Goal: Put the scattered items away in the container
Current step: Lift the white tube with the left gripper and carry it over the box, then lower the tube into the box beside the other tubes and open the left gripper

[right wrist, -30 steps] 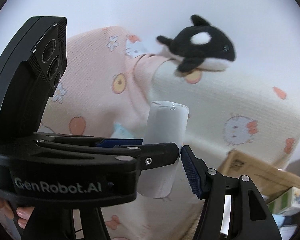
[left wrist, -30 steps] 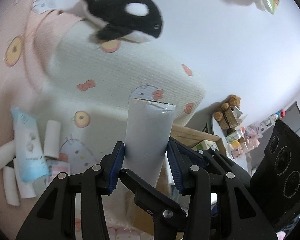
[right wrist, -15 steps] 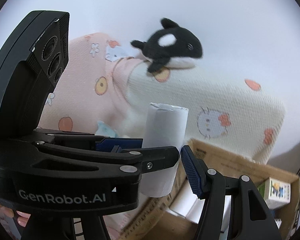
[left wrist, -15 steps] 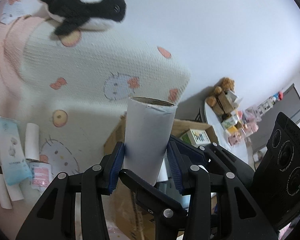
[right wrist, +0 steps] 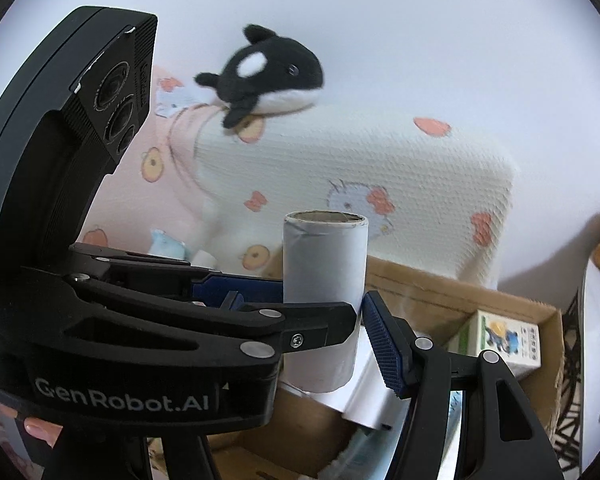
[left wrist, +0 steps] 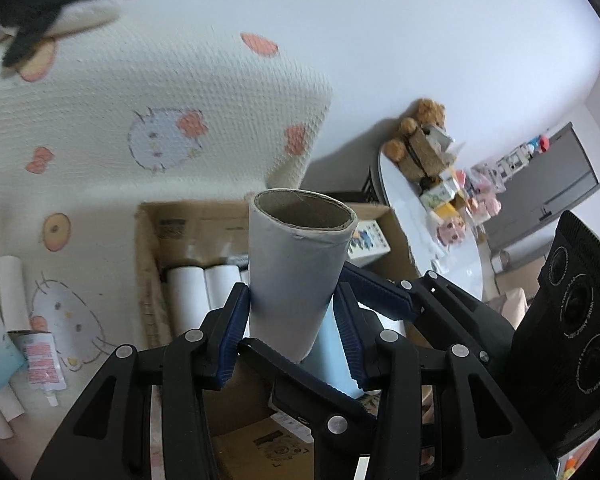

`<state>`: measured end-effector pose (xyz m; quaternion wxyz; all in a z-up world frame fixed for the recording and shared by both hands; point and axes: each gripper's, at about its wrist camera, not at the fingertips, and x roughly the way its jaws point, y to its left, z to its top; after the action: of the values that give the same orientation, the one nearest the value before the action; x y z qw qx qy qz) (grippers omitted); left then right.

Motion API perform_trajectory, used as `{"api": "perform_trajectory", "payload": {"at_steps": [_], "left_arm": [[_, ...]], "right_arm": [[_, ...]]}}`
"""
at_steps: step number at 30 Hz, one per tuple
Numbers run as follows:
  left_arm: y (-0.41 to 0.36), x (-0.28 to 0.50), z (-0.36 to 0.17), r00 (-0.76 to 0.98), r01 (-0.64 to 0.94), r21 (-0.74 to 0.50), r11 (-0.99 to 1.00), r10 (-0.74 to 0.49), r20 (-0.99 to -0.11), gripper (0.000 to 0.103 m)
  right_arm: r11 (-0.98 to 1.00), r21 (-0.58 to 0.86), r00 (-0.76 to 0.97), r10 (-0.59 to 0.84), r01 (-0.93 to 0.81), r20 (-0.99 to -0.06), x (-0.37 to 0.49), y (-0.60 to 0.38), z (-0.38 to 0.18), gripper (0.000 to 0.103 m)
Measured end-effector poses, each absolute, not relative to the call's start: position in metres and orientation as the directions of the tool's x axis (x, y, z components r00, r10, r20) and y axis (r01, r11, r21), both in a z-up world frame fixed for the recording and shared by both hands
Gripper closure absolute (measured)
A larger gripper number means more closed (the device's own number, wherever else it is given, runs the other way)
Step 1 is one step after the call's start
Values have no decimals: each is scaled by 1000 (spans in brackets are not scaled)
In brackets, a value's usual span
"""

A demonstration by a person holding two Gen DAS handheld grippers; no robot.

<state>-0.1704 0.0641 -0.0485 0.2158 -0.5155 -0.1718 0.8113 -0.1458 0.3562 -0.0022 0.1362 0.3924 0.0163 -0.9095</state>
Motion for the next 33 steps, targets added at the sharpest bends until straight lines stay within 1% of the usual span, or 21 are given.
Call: {"api": "perform_trajectory", "payload": {"at_steps": [5, 8, 14, 17, 19, 22, 33], "left_arm": [[81, -184, -77, -257, -163, -526, -835, 550, -795, 56], [86, -187, -87, -222, -156, -534, -831, 556, -801, 56], [86, -191, -91, -212, -153, -531, -834, 552, -806, 56], [86, -197, -97, -200, -140, -522, -841, 540, -817, 56], [86, -202, -103, -175, -125, -530, -839, 544, -821, 56], [86, -210, -114, -136, -96, -547, -832, 555, -821, 57], [95, -222, -134, -80, -73, -548, -833, 553, -830, 57]], "right_arm": [[-975, 35, -595, -162, 220, -788, -144, 367, -20, 44], [-978, 34, -563, -148, 208, -813, -145, 373, -29, 44], [-975, 49, -531, -159, 216, -832, -152, 378, -35, 44], [-974, 83, -505, -181, 210, -844, -162, 381, -40, 44], [-971, 118, -462, -203, 208, -863, -168, 384, -47, 44], [-972, 133, -402, -203, 195, -893, -175, 386, -61, 44], [-966, 207, -323, -247, 153, -914, -183, 402, -79, 44]]}}
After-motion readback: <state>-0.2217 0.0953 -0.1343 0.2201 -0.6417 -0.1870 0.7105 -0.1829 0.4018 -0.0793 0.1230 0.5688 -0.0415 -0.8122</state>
